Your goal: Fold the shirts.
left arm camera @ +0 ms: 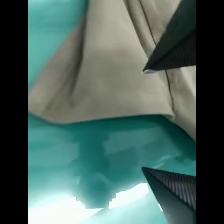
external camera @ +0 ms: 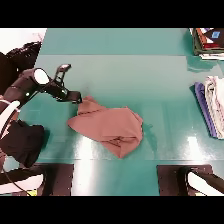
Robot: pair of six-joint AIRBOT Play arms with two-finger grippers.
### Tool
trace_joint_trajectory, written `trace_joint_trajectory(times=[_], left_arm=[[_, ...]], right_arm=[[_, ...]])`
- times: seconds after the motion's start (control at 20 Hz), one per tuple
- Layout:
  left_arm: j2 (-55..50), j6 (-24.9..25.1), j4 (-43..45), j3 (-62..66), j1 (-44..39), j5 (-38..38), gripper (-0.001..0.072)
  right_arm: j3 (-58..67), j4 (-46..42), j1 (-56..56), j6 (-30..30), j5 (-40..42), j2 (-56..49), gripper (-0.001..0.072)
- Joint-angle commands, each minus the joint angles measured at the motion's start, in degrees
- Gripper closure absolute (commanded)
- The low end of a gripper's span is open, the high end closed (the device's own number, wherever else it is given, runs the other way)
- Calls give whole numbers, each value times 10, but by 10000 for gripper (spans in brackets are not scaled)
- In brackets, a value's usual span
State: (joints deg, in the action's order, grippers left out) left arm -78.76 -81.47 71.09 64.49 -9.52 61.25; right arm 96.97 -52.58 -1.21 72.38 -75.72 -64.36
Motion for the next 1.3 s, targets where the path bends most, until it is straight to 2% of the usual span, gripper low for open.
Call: trace_joint_trajectory(times=[0.0,0.05,0.1,0.15,0.2,0.25,0.4,0.45,0.55,0.6,0.7,0.95,1.05,1.15,1.2,1.25], left_arm=[[-65,101,-116,-5,19,5,37],[-69,104,-128,-5,19,-7,53],[-69,104,-129,-3,19,-16,218],[-68,104,-129,-3,19,-24,433],[-66,104,-129,-2,19,-28,597],[-66,105,-128,-1,19,-28,687],[-52,104,-97,36,19,-10,686],[-42,104,-83,57,19,-7,686],[-19,104,-70,91,19,-6,686],[-9,104,-70,105,19,-7,686],[0,104,-70,124,19,-6,686],[1,104,-70,128,19,20,686],[1,104,-70,128,19,25,686],[1,104,-70,128,19,25,686],[1,104,-70,128,19,27,686],[1,104,-70,128,19,29,686]], right_arm=[[-54,1,0,0,-19,2,695],[-78,1,0,0,-24,2,695],[-101,1,0,0,-28,2,695],[-127,1,0,0,-29,2,695],[-153,1,0,0,-30,2,695],[-179,1,-2,0,-29,2,695],[-281,1,-21,0,-27,2,694],[-321,1,-35,0,-26,2,650],[-398,3,-73,0,-4,0,193],[-430,11,-93,1,14,-6,182],[-478,52,-129,0,39,-33,182],[-517,146,-203,-35,38,-115,191],[-517,132,-228,-35,52,-130,265],[-517,135,-239,-35,75,-138,288],[-517,134,-239,-35,85,-138,395],[-517,134,-239,-35,91,-137,554]])
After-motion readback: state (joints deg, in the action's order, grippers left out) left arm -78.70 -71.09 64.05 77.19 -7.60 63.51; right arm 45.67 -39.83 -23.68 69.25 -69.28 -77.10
